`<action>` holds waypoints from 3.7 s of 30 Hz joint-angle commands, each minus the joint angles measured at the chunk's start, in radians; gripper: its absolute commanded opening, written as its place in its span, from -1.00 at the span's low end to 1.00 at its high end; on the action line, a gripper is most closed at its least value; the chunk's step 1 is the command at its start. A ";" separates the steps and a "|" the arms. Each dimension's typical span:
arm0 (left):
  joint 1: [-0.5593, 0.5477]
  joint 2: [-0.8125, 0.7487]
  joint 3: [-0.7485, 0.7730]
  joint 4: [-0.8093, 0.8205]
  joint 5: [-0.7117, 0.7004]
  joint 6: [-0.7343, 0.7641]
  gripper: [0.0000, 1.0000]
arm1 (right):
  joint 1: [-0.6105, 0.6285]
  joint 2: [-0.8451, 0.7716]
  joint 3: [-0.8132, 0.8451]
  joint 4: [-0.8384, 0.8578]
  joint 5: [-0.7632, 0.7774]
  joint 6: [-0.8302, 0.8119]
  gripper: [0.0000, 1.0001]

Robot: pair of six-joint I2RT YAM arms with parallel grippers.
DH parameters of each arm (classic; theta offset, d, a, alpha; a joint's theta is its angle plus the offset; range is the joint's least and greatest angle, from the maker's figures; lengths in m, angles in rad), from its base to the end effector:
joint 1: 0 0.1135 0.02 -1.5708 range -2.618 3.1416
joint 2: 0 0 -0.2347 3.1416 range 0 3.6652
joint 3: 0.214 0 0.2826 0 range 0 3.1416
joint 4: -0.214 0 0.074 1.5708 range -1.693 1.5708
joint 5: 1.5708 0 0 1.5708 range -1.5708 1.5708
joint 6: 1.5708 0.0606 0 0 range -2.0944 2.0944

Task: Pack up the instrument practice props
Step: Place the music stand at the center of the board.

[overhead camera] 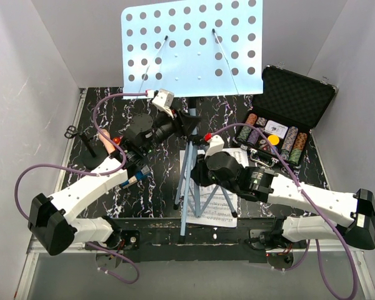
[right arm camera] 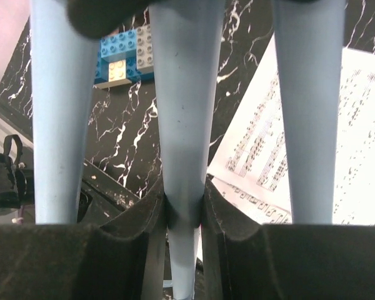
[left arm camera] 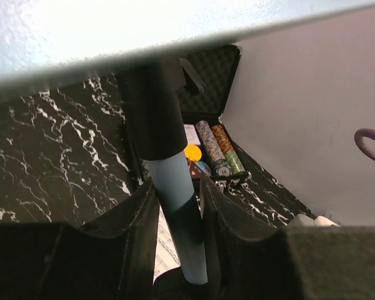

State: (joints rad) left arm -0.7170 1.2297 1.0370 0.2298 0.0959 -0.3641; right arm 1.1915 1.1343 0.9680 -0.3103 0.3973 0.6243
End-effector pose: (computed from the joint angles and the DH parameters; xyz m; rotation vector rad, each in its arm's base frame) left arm 0.2662 -0.2398 0.3457 0.3609 1.5680 -0.9243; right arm 0.1397 0.2871 0.2801 -0.3360 2.0615 0.7385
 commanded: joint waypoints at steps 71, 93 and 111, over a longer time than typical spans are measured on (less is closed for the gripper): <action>-0.009 0.510 -0.330 0.407 -0.096 0.063 -1.00 | -0.351 0.242 -0.218 0.422 -0.422 0.196 -0.97; -0.009 0.127 -0.440 0.269 -0.292 0.037 -0.35 | -0.283 0.338 -0.127 0.439 -0.456 0.310 -0.82; -0.009 -0.182 -0.391 -0.067 -0.191 -0.151 0.29 | -0.273 0.176 0.031 -0.156 -0.218 0.155 0.31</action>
State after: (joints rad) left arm -0.7223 1.0973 0.6018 0.2729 -0.1585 -0.3927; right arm 0.9070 1.3762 0.9218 -0.3374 0.1013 0.8188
